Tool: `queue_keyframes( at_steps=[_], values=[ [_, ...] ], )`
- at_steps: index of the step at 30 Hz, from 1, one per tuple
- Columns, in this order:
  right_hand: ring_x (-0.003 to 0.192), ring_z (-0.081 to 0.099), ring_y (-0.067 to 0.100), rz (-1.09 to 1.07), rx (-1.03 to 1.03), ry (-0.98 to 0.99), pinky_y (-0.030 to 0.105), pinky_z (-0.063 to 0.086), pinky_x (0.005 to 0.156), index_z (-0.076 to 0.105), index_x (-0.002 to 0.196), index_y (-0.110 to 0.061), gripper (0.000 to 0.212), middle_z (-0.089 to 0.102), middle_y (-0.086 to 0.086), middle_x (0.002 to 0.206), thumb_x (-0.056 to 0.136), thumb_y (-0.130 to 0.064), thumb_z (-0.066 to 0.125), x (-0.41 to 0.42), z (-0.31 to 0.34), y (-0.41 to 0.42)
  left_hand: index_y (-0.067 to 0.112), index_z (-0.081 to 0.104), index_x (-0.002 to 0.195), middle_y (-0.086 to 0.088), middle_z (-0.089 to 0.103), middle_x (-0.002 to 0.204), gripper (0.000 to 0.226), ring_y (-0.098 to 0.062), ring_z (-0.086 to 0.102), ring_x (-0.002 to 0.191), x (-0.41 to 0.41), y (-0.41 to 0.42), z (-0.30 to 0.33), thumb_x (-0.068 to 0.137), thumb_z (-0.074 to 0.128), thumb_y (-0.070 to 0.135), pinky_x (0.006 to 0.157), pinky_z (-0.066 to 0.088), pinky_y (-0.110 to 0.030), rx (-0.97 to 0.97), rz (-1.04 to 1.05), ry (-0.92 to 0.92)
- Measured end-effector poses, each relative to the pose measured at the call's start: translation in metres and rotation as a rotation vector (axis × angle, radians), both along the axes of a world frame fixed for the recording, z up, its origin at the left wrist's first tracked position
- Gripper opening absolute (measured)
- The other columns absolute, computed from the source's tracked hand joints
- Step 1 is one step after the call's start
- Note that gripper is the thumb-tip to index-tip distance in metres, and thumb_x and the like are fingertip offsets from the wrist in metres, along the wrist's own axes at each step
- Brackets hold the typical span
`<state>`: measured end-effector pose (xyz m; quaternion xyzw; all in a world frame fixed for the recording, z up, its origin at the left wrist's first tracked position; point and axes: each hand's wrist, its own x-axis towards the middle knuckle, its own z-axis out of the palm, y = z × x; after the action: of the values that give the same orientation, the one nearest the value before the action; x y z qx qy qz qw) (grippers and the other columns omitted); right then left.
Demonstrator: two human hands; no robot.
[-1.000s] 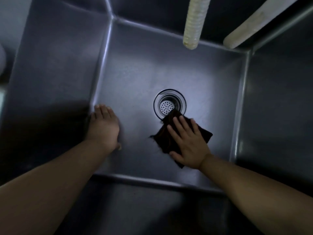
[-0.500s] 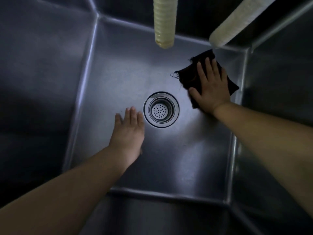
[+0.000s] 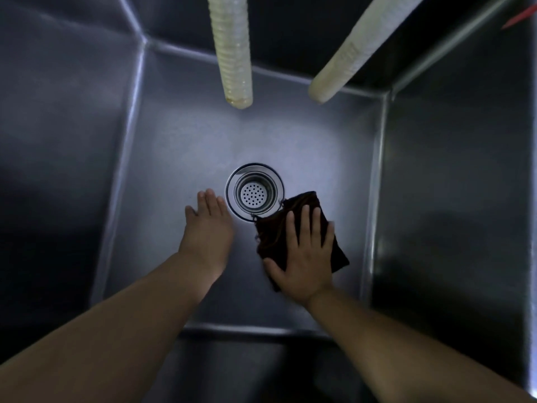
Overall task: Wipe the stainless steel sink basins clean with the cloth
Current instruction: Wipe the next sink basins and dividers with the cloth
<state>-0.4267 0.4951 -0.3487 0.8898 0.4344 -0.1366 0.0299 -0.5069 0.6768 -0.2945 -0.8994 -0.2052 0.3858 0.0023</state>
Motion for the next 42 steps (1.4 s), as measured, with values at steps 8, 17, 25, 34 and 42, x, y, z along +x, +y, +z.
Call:
queue_keyframes(
  at_steps=[8,17,25,34,42],
  values=[
    [0.145,0.003,0.039,-0.107,0.029,-0.076,0.056,-0.001,0.115,0.015,0.151,-0.010,0.090,0.009,0.022,0.157,0.082,-0.065,0.031,0.108,-0.004,0.068,-0.013,0.002,0.144,-0.037,0.006,0.150,0.095,-0.049,0.013,0.140,0.000,0.001,-0.003,0.084,0.064,0.027,0.111,0.025,-0.053,-0.006,-0.019,0.003],
    [0.146,0.002,0.032,-0.121,0.020,-0.162,0.050,0.003,0.118,0.010,0.152,-0.014,0.087,0.007,0.015,0.159,0.082,-0.064,0.021,0.221,-0.001,0.110,-0.012,-0.005,0.144,-0.037,-0.002,0.151,0.100,-0.049,0.005,0.141,0.000,0.003,-0.004,0.085,0.065,0.029,0.113,0.019,-0.053,-0.040,-0.008,0.041],
    [0.146,0.002,0.034,-0.309,0.039,-0.143,0.046,-0.002,0.119,0.012,0.152,-0.009,0.087,0.008,0.021,0.157,0.083,-0.060,0.027,0.170,0.001,0.061,-0.011,-0.007,0.144,-0.035,-0.006,0.151,0.108,-0.047,0.001,0.142,0.003,0.003,0.001,0.081,0.069,0.033,0.115,0.017,-0.052,-0.070,0.019,0.068],
    [0.142,0.008,0.046,-0.085,-0.051,-0.105,0.060,0.004,0.113,0.021,0.147,0.000,0.090,0.015,0.032,0.152,0.082,-0.061,0.034,0.035,0.002,-0.029,-0.001,-0.001,0.148,-0.022,-0.001,0.157,0.111,-0.034,0.005,0.145,-0.014,0.022,0.011,0.078,0.066,0.053,0.116,0.018,-0.042,-0.194,0.007,-0.055],
    [0.141,0.008,0.049,0.226,-0.050,0.014,0.067,0.008,0.109,0.022,0.147,-0.001,0.092,0.017,0.034,0.151,0.083,-0.064,0.037,-0.033,0.011,0.016,0.016,0.041,0.137,-0.006,0.029,0.152,0.049,-0.024,0.033,0.136,-0.065,0.077,0.086,0.091,0.053,0.029,0.104,0.035,-0.038,-0.125,0.192,-0.160]
  ],
)
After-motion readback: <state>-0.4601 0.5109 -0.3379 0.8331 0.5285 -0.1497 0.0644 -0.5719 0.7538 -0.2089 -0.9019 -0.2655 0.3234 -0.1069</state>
